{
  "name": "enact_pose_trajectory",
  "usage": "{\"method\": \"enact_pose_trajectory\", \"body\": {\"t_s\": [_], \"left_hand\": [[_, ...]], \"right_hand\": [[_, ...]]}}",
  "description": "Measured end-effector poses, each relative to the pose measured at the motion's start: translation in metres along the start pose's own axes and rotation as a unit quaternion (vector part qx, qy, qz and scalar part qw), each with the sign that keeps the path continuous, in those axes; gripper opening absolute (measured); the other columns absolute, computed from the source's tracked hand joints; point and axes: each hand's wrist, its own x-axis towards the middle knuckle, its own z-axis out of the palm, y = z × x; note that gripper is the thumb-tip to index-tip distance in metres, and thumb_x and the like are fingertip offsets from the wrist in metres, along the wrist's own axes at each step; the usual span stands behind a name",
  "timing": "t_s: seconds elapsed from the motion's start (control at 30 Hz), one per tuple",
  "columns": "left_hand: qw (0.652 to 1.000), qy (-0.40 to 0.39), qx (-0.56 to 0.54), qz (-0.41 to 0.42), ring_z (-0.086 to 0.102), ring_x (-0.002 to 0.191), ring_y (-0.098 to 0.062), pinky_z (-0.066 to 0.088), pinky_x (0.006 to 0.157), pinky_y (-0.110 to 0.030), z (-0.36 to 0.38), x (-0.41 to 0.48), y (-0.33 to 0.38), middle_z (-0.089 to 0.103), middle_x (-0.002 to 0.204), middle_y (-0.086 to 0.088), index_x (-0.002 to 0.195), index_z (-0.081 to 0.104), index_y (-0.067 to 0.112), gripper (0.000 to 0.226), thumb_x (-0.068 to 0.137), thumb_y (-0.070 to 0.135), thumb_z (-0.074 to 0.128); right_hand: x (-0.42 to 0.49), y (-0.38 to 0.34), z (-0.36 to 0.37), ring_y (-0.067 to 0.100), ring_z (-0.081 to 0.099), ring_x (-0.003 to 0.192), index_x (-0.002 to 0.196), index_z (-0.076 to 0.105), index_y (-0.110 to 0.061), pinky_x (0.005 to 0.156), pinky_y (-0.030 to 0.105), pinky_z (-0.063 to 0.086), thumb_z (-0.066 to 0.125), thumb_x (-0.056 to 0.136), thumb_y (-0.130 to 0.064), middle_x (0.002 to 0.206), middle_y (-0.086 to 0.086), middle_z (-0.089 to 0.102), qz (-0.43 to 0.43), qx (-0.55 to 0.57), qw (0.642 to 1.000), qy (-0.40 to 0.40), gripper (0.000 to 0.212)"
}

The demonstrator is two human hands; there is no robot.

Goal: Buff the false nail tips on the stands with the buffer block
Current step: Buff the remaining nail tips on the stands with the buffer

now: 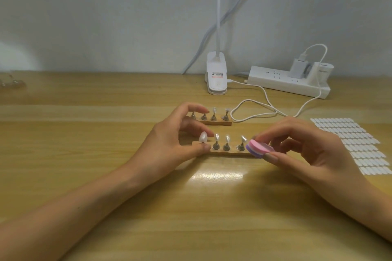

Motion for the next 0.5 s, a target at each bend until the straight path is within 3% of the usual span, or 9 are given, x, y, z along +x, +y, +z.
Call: {"method": "enact_pose_trajectory", "body": {"t_s": [0.1,0.23,0.4,0.5], "left_hand": [[1.0,-0.008,0.021,0.007,0.066,0.098,0.002,0.046,0.08,-0.006,0.0011,0.0012,0.0027,0.074,0.097,0.019,0.124,0.05,0.035,0.058,0.079,0.017,0.082],[0.999,0.007,0.038,0.016,0.066,0.09,-0.002,0.043,0.072,-0.005,0.0044,0.002,0.0034,0.072,0.092,0.012,0.123,0.051,0.033,0.059,0.078,0.015,0.082],[1.0,-0.007,0.017,0.002,0.069,0.087,-0.007,0.045,0.078,-0.008,0.0005,0.001,0.002,0.072,0.088,-0.001,0.123,0.052,0.032,0.06,0.075,0.018,0.085],[0.998,-0.012,-0.048,-0.033,0.071,0.088,-0.01,0.052,0.078,-0.014,-0.0035,0.001,0.0048,0.074,0.09,0.001,0.124,0.053,0.033,0.055,0.076,0.033,0.079]], "right_hand": [[0.0008,-0.0016,0.0001,0.024,0.065,0.085,0.102,0.075,-0.032,0.069,0.036,0.055,0.071,0.086,-0.04,0.103,-0.001,0.072,0.016,0.021,1.0,0.002,0.019],[0.0016,-0.0035,-0.0001,0.025,0.066,0.086,0.101,0.076,-0.031,0.072,0.039,0.057,0.071,0.083,-0.039,0.103,0.0,0.074,0.042,0.043,0.998,0.006,0.02],[0.0024,-0.0075,-0.0001,0.024,0.066,0.086,0.1,0.076,-0.03,0.072,0.037,0.058,0.073,0.079,-0.059,0.103,-0.001,0.074,0.066,0.061,0.996,0.021,0.036],[0.0026,-0.0077,-0.0007,0.024,0.066,0.086,0.098,0.077,-0.028,0.069,0.038,0.06,0.076,0.08,-0.049,0.103,0.001,0.074,0.083,0.066,0.994,0.026,0.027]]}}
